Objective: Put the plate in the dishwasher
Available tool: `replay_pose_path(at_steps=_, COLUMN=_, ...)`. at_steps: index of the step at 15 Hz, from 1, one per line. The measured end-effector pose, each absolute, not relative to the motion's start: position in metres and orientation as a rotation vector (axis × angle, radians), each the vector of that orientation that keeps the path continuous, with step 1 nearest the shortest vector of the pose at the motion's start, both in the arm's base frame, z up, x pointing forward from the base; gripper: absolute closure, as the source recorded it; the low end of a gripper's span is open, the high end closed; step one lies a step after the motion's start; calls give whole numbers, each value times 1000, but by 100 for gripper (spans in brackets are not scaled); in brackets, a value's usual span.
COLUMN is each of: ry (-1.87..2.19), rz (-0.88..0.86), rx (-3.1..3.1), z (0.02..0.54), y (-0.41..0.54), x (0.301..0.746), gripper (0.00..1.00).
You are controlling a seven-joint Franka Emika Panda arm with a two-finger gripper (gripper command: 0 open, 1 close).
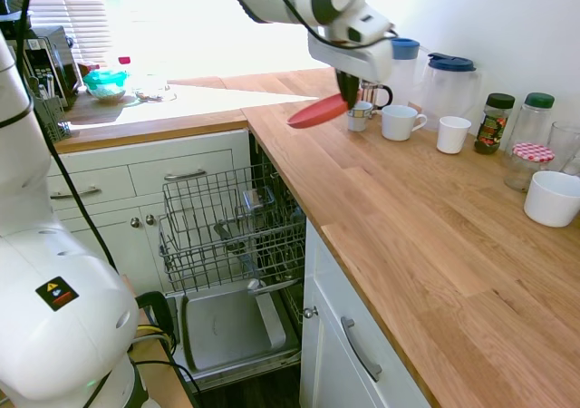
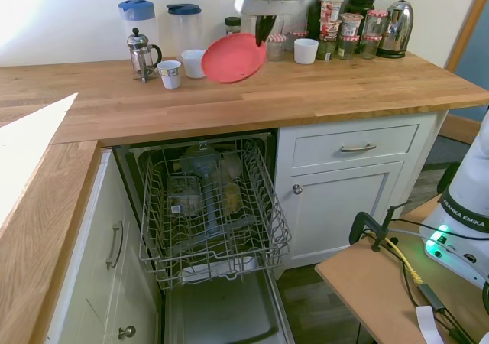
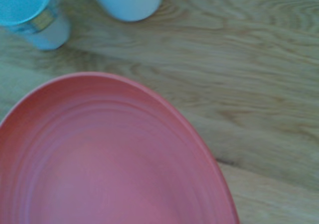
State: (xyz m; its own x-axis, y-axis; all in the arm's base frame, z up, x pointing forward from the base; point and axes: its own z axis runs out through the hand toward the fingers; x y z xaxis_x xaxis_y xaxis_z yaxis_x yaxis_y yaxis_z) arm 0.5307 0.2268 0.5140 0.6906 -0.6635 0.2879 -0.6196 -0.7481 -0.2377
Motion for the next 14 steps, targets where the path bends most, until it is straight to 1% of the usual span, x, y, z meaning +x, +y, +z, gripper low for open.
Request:
replay_pose_path(at_steps=3, ry=914, rz=-748, rx=-2952, z=509, y=313, x=482, gripper=100)
replay_pose_path(at_steps=6, ry=747, rz=-975, rx=-3082, z=481, y=346, x=459, gripper=100)
replay_pose_path(at_steps=8, ry=577, rz=-1108, rx=-3149, z=436, y=373, x=428, gripper=100)
replay_pose_path(at_steps=10, ry=366, rz=-1231, rx=-3186, z=385, y=403, x=384, gripper=100)
replay_pose_path(at_steps=12, ry=152, rz=-1364, rx=-3181, z=350, y=425, x=345, gripper=100)
replay_pose_path(at_steps=14, ry=24, rz=-1478, rx=-3152, z=322, y=445, x=318, gripper=100)
